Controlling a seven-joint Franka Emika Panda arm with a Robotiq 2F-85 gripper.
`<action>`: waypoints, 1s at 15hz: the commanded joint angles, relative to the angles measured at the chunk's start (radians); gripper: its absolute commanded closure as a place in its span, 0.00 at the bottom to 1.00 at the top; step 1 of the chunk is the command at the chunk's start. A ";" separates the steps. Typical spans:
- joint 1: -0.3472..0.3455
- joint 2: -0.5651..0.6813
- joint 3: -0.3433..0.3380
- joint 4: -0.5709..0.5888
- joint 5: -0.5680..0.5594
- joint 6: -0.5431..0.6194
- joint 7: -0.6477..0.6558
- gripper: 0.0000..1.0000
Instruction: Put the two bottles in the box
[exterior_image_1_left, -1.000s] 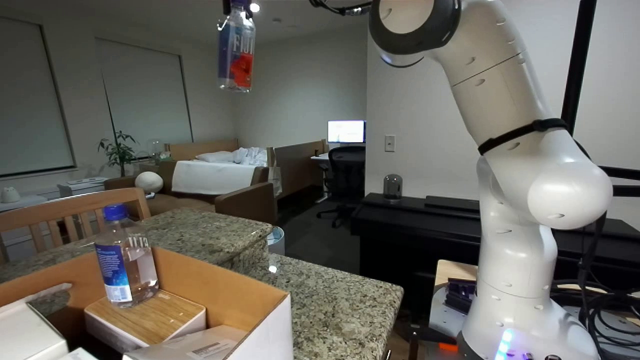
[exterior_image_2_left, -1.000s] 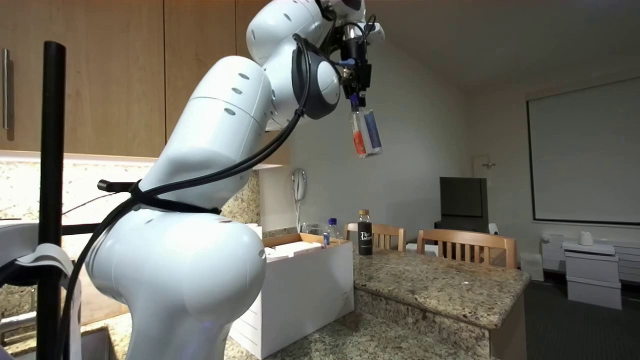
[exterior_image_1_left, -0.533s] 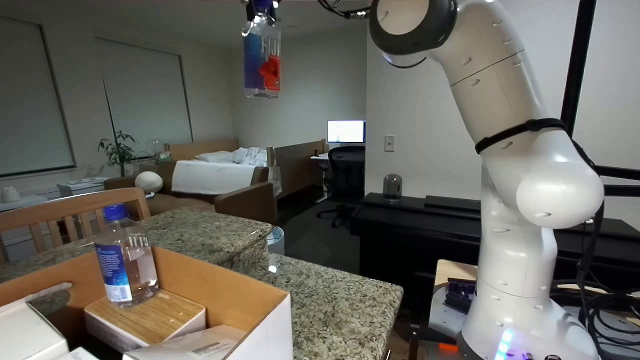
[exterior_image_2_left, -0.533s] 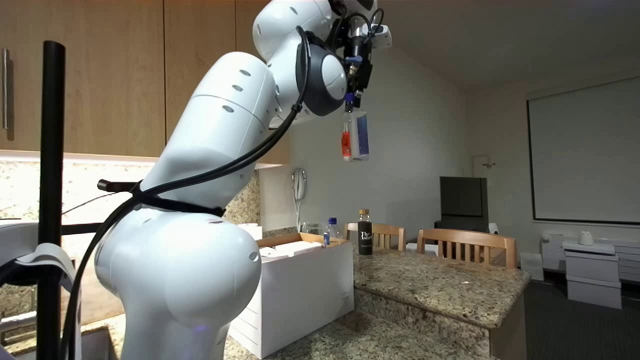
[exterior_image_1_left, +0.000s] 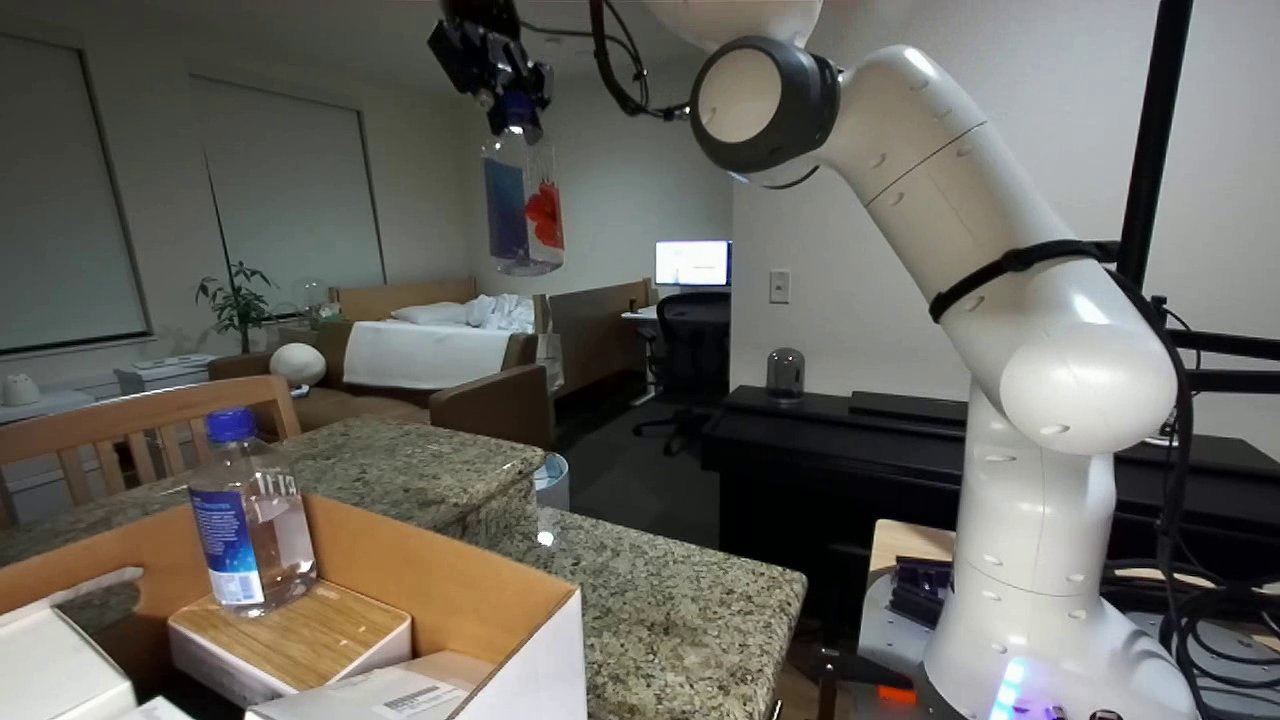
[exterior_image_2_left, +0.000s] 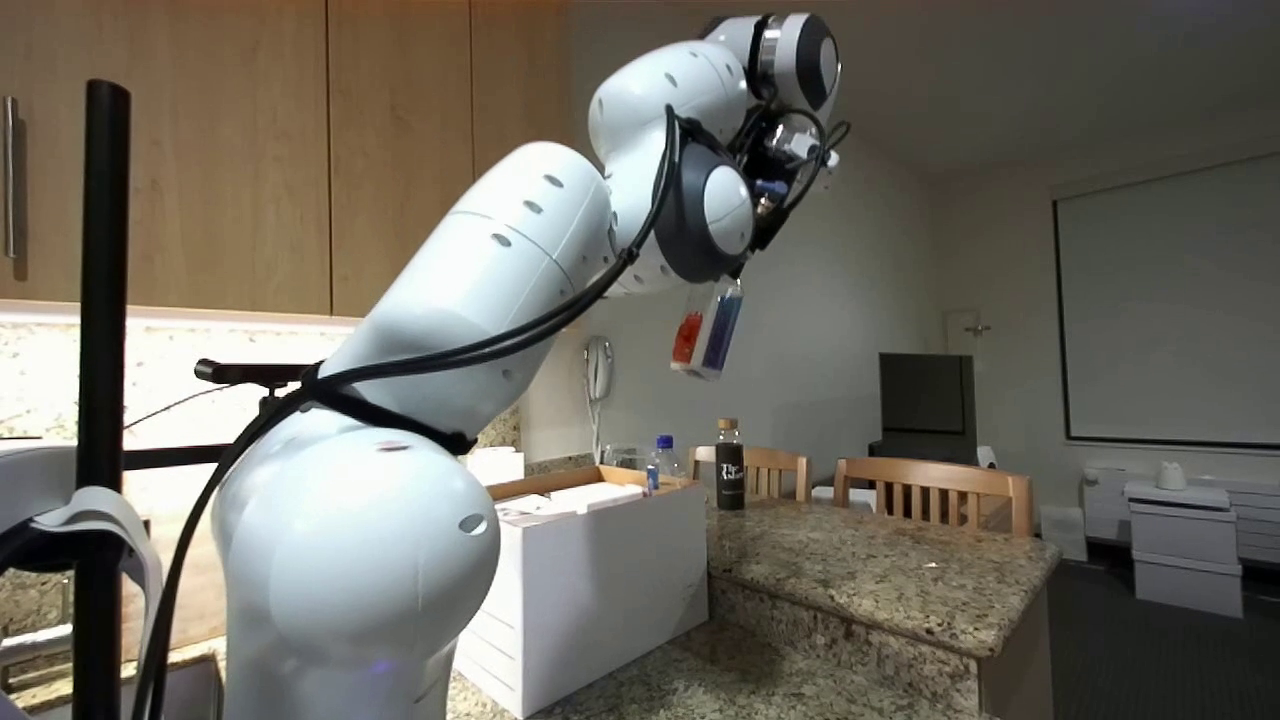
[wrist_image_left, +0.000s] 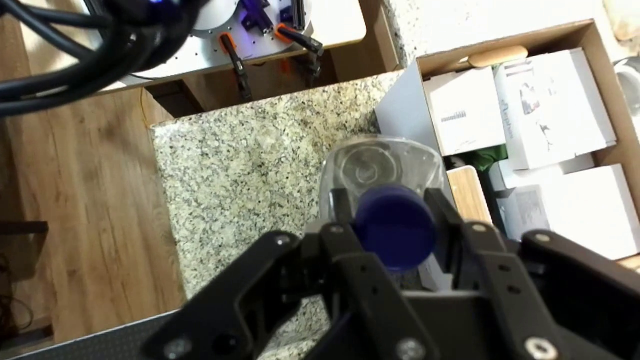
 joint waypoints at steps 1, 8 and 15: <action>-0.004 0.101 0.033 0.001 0.026 -0.037 -0.104 0.83; 0.138 0.324 0.068 0.025 -0.034 -0.058 -0.295 0.83; 0.296 0.301 0.046 0.012 -0.213 -0.058 -0.517 0.83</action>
